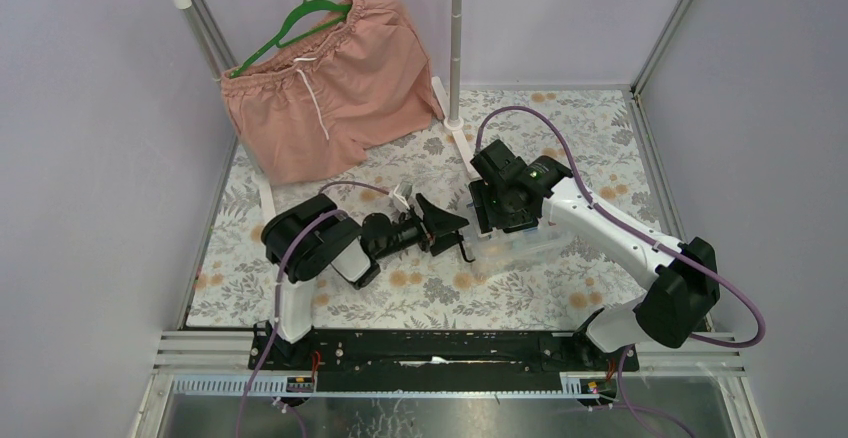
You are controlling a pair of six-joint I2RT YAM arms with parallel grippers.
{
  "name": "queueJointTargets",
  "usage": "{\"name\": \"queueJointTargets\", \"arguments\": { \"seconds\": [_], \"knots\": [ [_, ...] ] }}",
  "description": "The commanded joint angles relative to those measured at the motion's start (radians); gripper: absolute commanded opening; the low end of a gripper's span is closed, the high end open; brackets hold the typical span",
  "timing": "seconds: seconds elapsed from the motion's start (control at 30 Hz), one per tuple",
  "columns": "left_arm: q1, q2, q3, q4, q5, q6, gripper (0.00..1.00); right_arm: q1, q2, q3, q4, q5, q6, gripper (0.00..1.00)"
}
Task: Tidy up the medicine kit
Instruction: Close the medicine box at the center of the board.
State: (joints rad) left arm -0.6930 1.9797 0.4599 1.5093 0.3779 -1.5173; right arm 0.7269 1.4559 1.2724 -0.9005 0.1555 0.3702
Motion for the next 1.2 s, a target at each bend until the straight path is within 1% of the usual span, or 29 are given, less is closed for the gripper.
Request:
{"name": "queueJointTargets", "arguments": {
  "seconds": [0.0,0.53,0.73,0.83,1.0,1.17],
  "knots": [
    [-0.004,-0.063,-0.037,0.094,-0.002,0.003,0.95,0.022,0.058,-0.033,-0.040,-0.061,0.000,0.60],
    [-0.005,-0.198,-0.082,0.076,0.004,0.004,0.93,0.023,0.060,-0.045,-0.028,-0.063,0.001,0.61],
    [-0.005,-0.257,-0.066,-0.023,0.028,0.038,0.94,0.024,0.063,-0.045,-0.023,-0.068,0.001,0.61],
    [-0.005,-0.292,-0.052,-0.102,0.036,0.093,0.95,0.024,0.063,-0.045,-0.024,-0.067,0.002,0.61],
    [-0.005,-0.343,-0.060,-0.234,0.011,0.164,0.96,0.023,0.060,-0.045,-0.023,-0.065,0.005,0.61],
    [0.000,-0.355,-0.088,-0.256,-0.013,0.173,0.98,0.024,0.061,-0.047,-0.024,-0.066,0.004,0.61]
  ]
}}
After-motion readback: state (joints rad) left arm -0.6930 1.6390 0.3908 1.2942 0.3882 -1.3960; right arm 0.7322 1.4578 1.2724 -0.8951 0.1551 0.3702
